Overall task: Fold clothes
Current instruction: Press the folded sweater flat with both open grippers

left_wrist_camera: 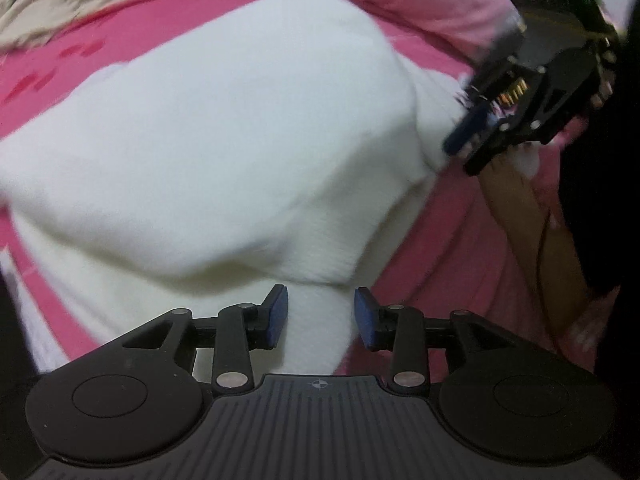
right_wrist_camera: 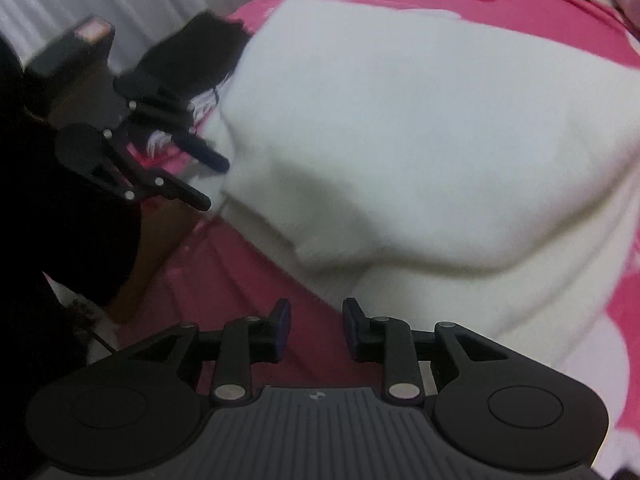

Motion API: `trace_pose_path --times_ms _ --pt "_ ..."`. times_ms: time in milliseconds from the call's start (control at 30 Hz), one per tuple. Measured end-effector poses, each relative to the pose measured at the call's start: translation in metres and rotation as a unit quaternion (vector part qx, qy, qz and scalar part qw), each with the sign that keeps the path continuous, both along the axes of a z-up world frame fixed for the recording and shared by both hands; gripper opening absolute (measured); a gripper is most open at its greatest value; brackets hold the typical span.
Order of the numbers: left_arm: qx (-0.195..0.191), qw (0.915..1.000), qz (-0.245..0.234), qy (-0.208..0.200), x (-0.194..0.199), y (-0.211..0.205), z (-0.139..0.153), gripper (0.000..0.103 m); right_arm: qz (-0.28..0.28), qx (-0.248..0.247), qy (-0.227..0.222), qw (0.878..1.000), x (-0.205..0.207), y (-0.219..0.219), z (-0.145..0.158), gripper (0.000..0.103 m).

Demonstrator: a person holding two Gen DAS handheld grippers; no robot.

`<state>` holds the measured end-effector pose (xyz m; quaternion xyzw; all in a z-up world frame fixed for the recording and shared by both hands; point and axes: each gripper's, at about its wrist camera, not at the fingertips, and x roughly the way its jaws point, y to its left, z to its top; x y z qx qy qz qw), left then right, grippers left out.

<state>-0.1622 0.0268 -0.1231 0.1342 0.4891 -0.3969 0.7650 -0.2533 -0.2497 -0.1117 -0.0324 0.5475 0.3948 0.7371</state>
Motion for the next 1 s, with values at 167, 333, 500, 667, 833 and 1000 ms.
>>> trace_pose_path --times_ms 167,333,500,667,833,1000 --pt "-0.067 0.9877 0.119 0.078 0.026 0.026 0.005 0.044 -0.198 0.115 0.106 0.968 0.023 -0.057 -0.009 0.033" --pt "-0.098 0.9678 0.189 0.134 0.042 0.036 -0.006 0.052 -0.294 0.173 0.179 0.923 0.026 -0.073 -0.041 0.034" --pt "-0.127 0.952 0.235 0.15 0.054 0.048 -0.012 0.053 -0.345 0.216 0.215 0.888 0.026 -0.075 -0.064 0.034" --pt "-0.157 0.9368 0.271 0.157 0.06 0.053 -0.014 0.051 -0.353 0.232 0.218 0.88 0.024 -0.07 -0.072 0.034" --pt "-0.16 0.9328 0.286 0.149 0.06 0.051 -0.018 0.02 -0.346 0.223 0.198 0.89 0.027 -0.064 -0.067 0.018" --pt "-0.167 0.9398 0.267 0.134 0.055 0.049 -0.012 0.012 -0.323 0.199 0.16 0.911 0.026 -0.061 -0.05 0.013"
